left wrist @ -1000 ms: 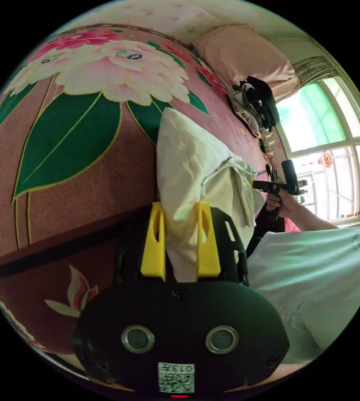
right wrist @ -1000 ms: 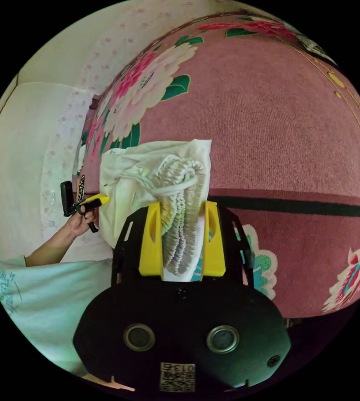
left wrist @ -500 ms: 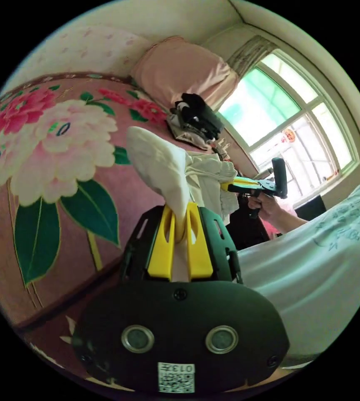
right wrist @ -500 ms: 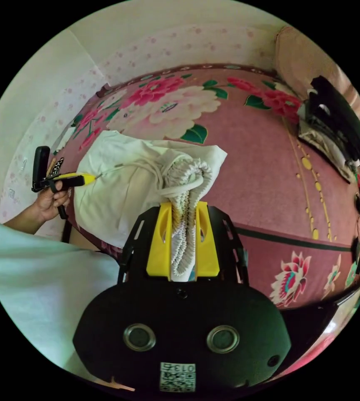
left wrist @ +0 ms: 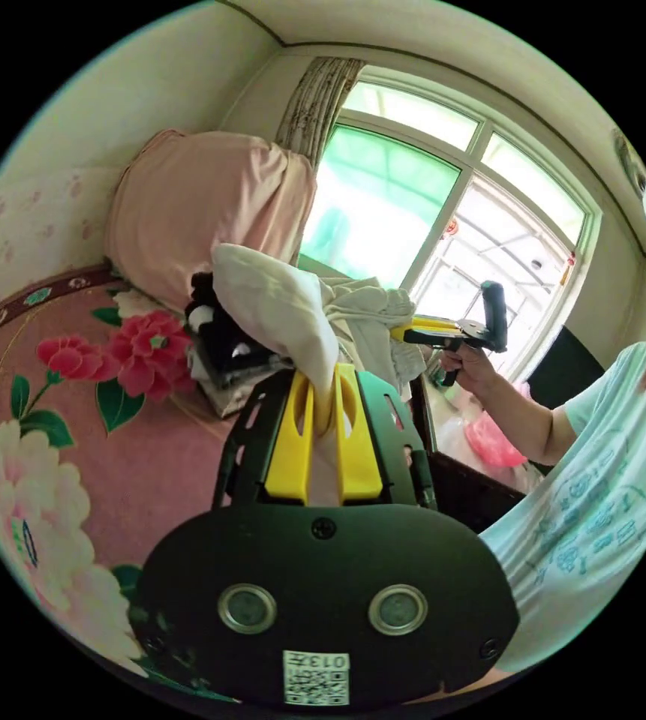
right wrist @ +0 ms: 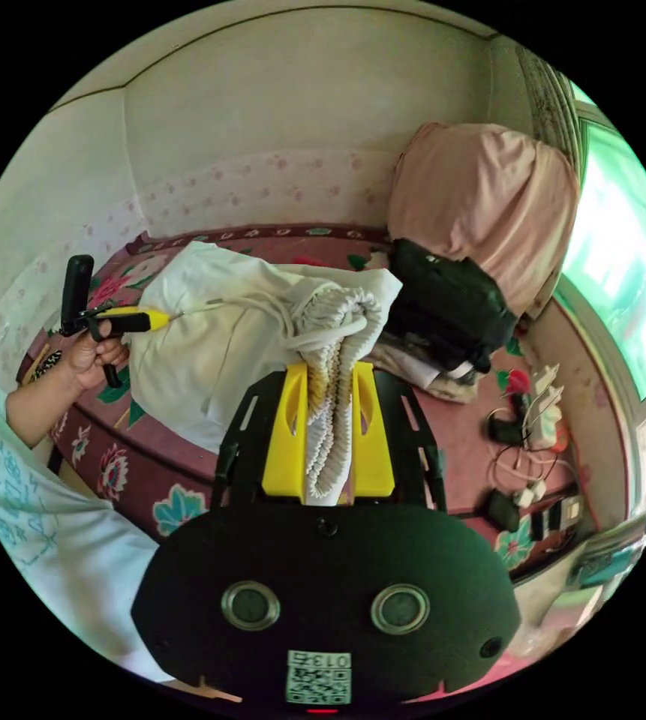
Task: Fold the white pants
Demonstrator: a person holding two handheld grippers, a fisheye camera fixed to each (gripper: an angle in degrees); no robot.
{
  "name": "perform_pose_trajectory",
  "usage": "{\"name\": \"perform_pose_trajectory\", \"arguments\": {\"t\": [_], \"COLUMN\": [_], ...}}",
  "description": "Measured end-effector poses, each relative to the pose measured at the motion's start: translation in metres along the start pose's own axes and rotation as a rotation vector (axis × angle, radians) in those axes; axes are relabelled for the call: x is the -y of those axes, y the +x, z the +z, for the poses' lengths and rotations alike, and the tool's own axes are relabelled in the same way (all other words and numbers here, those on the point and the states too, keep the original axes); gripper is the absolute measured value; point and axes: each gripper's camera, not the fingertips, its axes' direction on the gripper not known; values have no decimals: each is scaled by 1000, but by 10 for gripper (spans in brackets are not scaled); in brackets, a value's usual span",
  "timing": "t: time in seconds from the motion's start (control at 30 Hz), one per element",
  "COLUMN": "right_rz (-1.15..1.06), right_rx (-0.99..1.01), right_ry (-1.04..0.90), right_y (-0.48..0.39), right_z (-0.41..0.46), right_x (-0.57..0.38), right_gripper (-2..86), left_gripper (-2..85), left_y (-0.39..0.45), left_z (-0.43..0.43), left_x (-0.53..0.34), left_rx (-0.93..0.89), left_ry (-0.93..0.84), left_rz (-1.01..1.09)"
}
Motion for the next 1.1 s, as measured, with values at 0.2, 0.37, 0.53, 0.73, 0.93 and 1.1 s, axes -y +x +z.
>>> {"name": "perform_pose_trajectory", "arguments": {"t": [0.2, 0.37, 0.53, 0.73, 0.93, 1.1], "right_rz": [-9, 49, 154, 295, 266, 258], "right_rx": [-51, -24, 47, 187, 144, 89], "right_ry": [55, 15, -149, -301, -273, -198], "right_y": [171, 281, 367, 421, 417, 401], "right_z": [8, 67, 180, 291, 280, 227], "right_x": [95, 164, 200, 176, 179, 193], "right_gripper": [85, 85, 85, 85, 91, 118], "left_gripper": [52, 53, 55, 54, 57, 90], "left_y": [-12, -46, -101, -118, -77, -47], "left_z": [91, 163, 244, 291, 307, 290], "left_x": [166, 253, 277, 250, 246, 250], "left_rx": [-5, 24, 144, 206, 294, 285], "left_ry": [9, -41, -234, -286, -280, -229], "left_rz": [21, -52, -202, -323, -268, -365]}}
